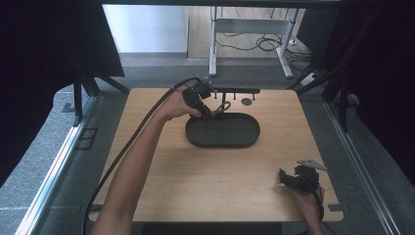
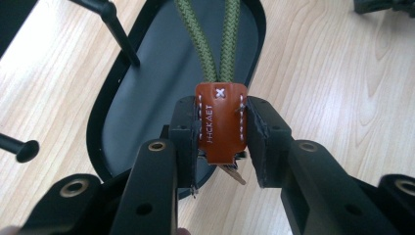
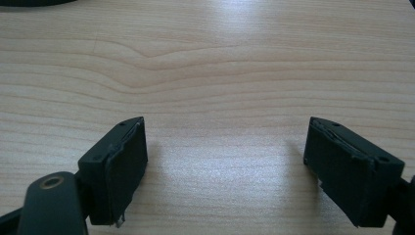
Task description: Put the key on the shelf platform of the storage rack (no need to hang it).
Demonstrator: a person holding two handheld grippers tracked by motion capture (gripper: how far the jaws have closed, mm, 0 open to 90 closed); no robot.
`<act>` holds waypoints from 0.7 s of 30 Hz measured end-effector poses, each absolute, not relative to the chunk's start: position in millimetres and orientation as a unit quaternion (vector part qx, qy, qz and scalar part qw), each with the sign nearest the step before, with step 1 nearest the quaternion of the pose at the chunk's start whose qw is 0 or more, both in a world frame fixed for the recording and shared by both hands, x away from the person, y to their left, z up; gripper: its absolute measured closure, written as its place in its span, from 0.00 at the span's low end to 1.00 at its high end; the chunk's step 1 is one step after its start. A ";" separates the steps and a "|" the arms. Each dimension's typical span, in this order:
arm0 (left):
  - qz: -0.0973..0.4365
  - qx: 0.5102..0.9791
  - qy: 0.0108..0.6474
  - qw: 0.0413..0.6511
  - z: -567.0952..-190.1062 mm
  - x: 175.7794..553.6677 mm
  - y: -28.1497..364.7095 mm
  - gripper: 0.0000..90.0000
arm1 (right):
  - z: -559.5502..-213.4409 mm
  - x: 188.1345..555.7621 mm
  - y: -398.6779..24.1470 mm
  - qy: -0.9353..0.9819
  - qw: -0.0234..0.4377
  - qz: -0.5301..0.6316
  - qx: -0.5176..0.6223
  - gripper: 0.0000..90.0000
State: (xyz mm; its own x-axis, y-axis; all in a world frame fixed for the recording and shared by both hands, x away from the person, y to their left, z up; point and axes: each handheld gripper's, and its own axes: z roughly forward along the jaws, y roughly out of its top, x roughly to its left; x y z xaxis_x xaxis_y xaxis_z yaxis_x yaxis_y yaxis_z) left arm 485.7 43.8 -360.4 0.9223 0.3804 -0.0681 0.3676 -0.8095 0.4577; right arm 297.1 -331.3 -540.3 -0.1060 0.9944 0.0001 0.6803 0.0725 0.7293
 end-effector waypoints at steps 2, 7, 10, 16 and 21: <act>0.013 0.952 0.198 0.234 -363.5 487.5 42.4 0.75 | -540.3 297.0 -331.4 0.683 0.266 0.295 0.613 0.18; 0.013 0.953 0.199 0.227 -373.5 490.7 36.1 0.75 | -540.3 297.0 -331.5 0.683 0.266 0.295 0.613 0.18; 0.011 0.955 0.198 0.219 -381.7 491.9 30.5 0.75 | -540.3 297.0 -331.6 0.684 0.266 0.295 0.612 0.18; 0.011 0.957 0.196 0.212 -392.5 493.5 24.1 0.75 | -540.1 297.0 -331.5 0.683 0.265 0.295 0.613 0.18; 0.013 0.959 0.199 0.203 -399.7 495.5 22.1 0.75 | -540.2 297.0 -331.5 0.683 0.266 0.295 0.613 0.18</act>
